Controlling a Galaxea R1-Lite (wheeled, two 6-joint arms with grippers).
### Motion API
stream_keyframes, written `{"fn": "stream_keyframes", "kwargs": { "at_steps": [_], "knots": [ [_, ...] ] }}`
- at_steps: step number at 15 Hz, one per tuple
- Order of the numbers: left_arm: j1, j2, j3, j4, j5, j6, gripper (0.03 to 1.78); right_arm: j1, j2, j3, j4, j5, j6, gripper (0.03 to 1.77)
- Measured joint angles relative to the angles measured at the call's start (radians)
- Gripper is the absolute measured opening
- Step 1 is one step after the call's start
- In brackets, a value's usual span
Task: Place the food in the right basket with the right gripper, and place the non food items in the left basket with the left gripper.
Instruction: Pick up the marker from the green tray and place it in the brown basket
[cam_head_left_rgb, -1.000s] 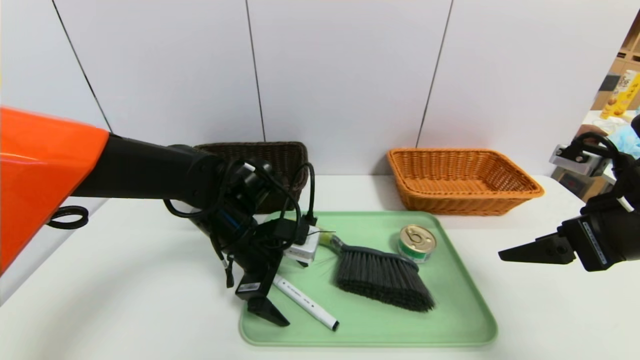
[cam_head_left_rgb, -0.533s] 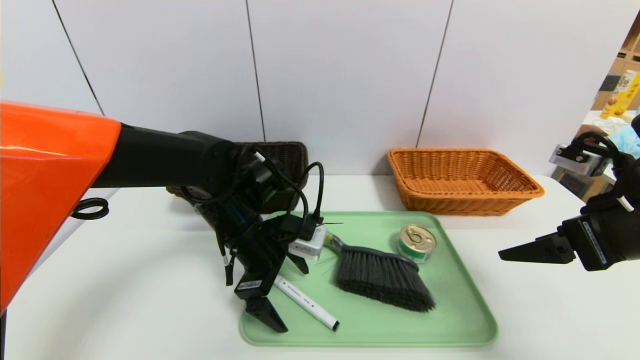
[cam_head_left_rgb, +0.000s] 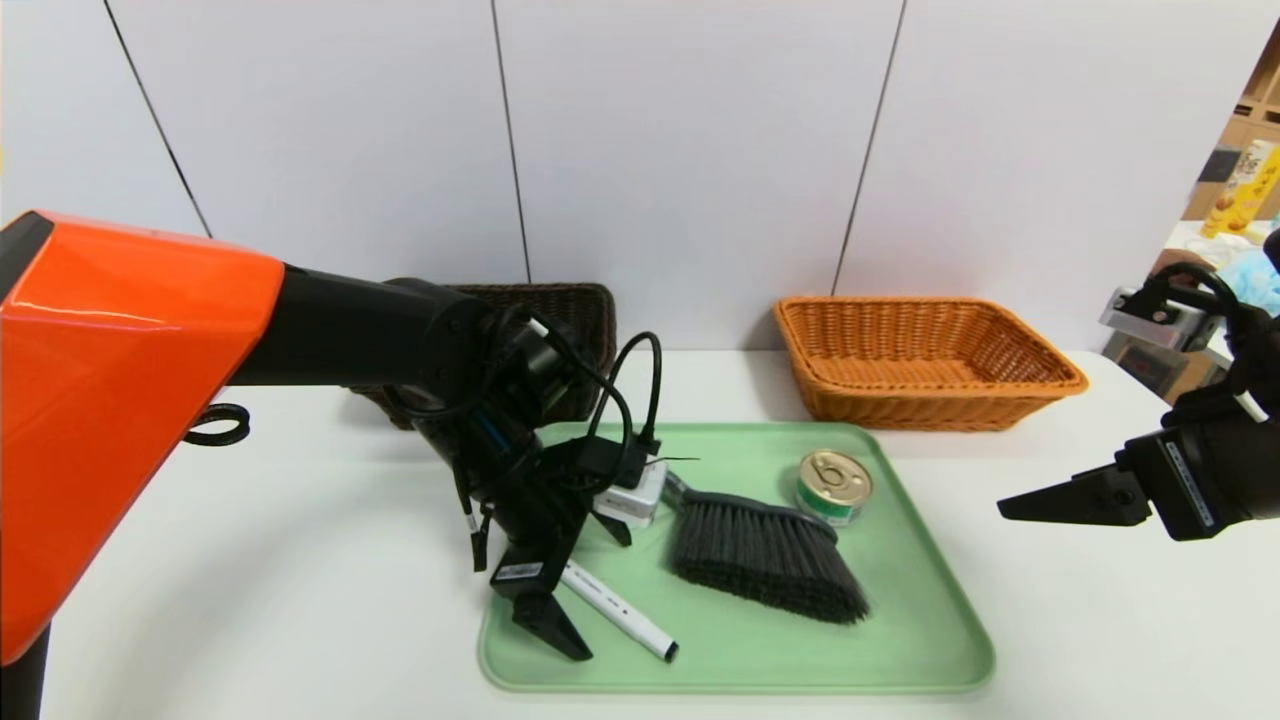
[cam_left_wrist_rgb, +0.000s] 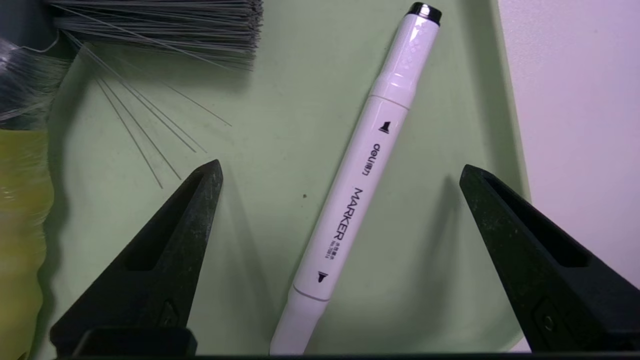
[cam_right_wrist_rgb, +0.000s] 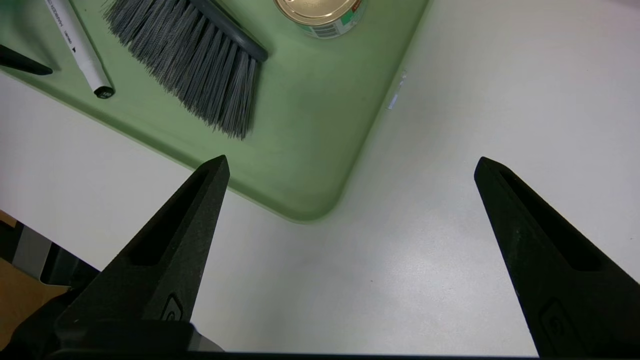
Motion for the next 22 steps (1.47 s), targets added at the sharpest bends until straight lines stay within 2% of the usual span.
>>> {"fn": "stream_keyframes", "kwargs": {
  "at_steps": [10, 16, 22],
  "knots": [
    [0.0, 0.001, 0.014, -0.025, 0.002, 0.003, 1.69, 0.0, 0.0, 0.0, -0.001, 0.0, 0.0, 1.7],
    [0.0, -0.011, 0.102, -0.18, -0.009, 0.001, 1.69, 0.0, 0.0, 0.001, 0.0, 0.001, 0.0, 1.7],
    [0.0, -0.016, 0.107, -0.154, -0.01, -0.001, 1.69, 0.0, 0.0, 0.001, -0.001, 0.002, 0.0, 1.7]
  ]
}}
